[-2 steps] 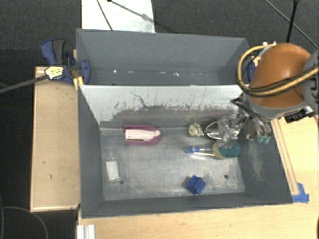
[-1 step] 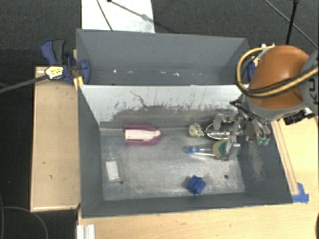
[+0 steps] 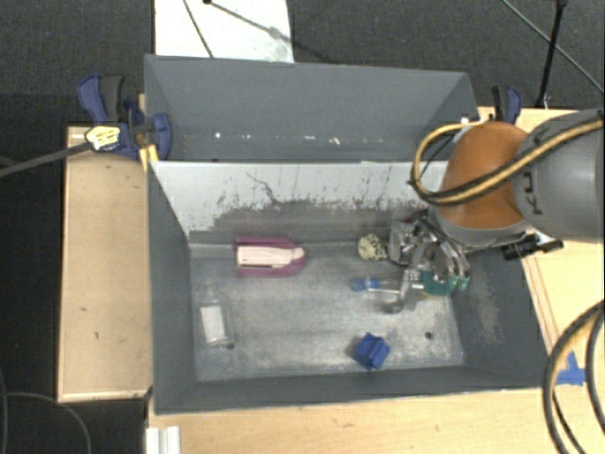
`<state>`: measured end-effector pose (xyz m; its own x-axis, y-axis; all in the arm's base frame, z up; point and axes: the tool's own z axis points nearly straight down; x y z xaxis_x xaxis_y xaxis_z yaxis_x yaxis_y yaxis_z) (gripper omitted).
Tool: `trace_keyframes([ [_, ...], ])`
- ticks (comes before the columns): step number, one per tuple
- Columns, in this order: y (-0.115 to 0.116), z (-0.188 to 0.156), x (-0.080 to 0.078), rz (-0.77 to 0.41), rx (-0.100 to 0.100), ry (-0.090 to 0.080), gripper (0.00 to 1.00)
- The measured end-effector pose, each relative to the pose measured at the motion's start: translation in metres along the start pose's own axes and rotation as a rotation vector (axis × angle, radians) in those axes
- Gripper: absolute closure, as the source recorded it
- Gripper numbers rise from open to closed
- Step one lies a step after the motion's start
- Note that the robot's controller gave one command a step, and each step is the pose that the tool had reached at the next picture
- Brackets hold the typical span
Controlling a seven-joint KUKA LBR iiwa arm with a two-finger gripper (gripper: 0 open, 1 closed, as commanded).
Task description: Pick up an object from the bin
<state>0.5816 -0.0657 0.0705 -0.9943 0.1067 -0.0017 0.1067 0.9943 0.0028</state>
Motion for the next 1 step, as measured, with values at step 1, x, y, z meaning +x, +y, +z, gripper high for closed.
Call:
trace_keyframes([
  [1,-0.0002,-0.0041,-0.0008,-0.002,0.001,-0.003,1.0],
])
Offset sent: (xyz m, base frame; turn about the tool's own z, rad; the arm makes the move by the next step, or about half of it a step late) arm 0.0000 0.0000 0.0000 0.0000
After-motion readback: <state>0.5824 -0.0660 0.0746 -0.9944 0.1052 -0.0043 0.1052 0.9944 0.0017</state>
